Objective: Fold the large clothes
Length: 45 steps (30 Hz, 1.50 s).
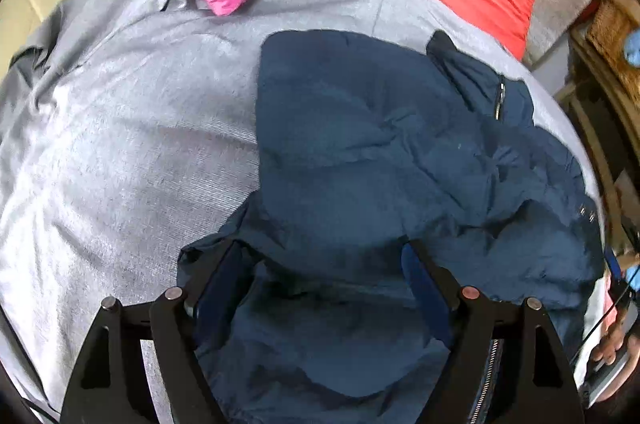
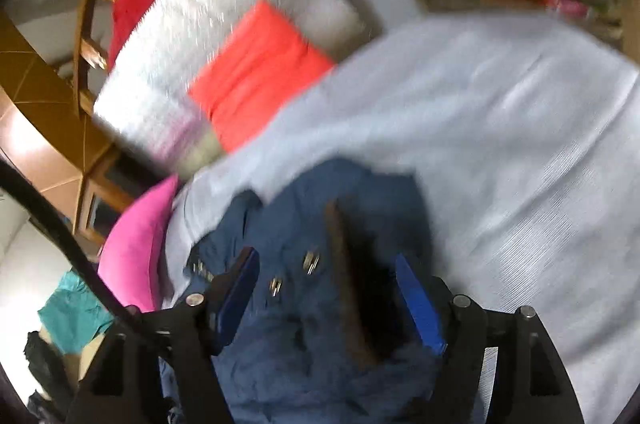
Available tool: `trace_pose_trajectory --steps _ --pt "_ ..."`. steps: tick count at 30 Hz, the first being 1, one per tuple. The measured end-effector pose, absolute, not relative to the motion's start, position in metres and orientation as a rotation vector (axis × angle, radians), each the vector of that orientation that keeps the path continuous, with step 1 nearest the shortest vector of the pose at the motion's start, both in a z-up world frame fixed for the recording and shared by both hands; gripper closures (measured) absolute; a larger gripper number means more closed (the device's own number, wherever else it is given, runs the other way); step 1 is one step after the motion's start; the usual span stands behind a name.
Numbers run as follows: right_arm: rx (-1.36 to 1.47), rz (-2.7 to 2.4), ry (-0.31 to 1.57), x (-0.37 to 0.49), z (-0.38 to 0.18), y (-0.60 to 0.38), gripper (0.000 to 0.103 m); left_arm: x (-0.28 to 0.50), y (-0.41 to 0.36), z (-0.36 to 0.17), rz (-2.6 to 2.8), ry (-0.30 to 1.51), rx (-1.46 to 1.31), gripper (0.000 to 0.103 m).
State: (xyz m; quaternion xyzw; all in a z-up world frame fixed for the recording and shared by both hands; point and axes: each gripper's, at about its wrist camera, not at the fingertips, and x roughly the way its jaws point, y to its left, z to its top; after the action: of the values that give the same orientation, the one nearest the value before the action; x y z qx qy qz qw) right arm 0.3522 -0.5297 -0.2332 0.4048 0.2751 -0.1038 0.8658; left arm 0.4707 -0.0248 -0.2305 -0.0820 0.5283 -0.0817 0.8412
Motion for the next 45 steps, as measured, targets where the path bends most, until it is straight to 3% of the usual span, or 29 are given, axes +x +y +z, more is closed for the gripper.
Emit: trace_pose_trajectory --steps 1,3,8,11,13,18,25,33,45 --pt "0.817 -0.195 0.556 0.348 -0.226 -0.53 0.048 0.47 -0.023 -0.227 -0.169 1.099 -0.178 0.021" --pt "0.755 -0.152 0.564 0.354 -0.215 -0.524 0.068 0.464 -0.022 -0.218 -0.165 1.062 -0.177 0.021" --pt "0.641 -0.036 0.696 0.377 -0.22 -0.481 0.068 0.46 -0.032 -0.21 -0.155 1.008 -0.127 0.021" --pt "0.615 -0.022 0.888 0.392 -0.252 -0.462 0.067 0.465 -0.045 -0.225 -0.151 1.062 -0.048 0.021" --pt "0.623 -0.023 0.943 0.395 -0.27 -0.459 0.068 0.468 -0.052 -0.234 -0.122 1.089 0.011 0.014" --pt "0.644 -0.044 0.922 0.393 -0.271 -0.456 0.068 0.471 -0.048 -0.235 -0.123 1.098 -0.003 0.014" --pt "0.718 -0.035 0.89 0.384 -0.275 -0.466 0.064 0.467 -0.054 -0.254 -0.103 1.09 0.019 0.003" --pt "0.726 -0.053 0.906 0.382 -0.268 -0.467 0.065 0.456 -0.067 -0.254 -0.077 1.037 0.101 0.001" --pt "0.412 -0.051 0.777 0.375 -0.22 -0.417 0.066 0.424 -0.107 -0.207 -0.058 0.747 0.227 0.001"
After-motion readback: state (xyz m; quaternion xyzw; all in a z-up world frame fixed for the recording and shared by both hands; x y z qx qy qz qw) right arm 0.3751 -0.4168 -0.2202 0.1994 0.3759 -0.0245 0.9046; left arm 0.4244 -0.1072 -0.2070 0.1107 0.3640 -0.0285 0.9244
